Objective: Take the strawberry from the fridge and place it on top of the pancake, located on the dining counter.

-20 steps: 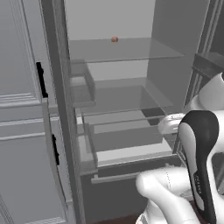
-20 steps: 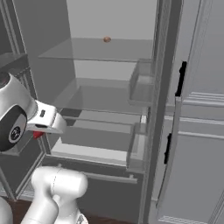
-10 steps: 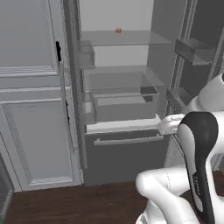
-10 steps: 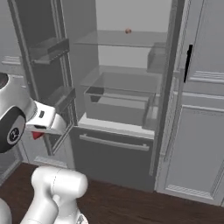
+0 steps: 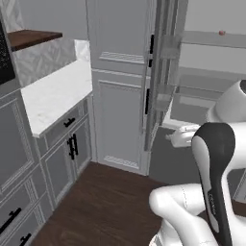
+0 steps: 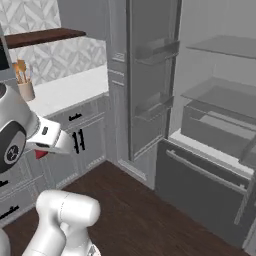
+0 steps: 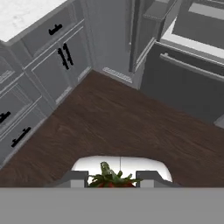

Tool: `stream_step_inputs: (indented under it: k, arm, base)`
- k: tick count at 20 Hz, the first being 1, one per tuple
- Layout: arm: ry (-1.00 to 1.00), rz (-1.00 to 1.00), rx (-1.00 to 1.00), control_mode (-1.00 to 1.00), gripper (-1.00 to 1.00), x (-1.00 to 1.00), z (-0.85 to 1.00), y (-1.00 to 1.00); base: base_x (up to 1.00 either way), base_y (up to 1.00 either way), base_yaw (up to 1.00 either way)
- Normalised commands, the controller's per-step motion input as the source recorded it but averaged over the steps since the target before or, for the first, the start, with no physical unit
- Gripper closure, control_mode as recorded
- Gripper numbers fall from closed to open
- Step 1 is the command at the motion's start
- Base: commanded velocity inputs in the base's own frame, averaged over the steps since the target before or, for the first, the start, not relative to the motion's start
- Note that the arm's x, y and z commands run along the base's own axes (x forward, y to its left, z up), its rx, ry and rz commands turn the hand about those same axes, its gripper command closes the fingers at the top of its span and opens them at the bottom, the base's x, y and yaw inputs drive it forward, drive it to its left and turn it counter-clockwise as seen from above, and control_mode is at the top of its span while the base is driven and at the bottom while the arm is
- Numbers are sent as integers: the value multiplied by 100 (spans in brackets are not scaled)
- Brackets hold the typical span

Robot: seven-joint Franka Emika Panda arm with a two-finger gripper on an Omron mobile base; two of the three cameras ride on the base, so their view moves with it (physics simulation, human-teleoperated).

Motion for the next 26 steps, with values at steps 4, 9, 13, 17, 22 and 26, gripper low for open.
stream_step_inputs:
  k: [4,9,13,17,22,26]
  arm:
    - [0,0,0,100,100,0,0,0]
    - [0,0,0,100,100,0,0,0]
    - [0,0,0,100,100,0,0,0]
    - [0,0,0,100,100,0,0,0]
    - [0,0,0,100,100,0,0,0]
    - [0,0,0,100,100,0,0,0]
  base:
    - [-71,-18,80]
    - [-55,-9,87]
    - [-45,-12,95]
    - [-46,-12,95]
    - [-45,-7,94]
    - [-25,-7,91]
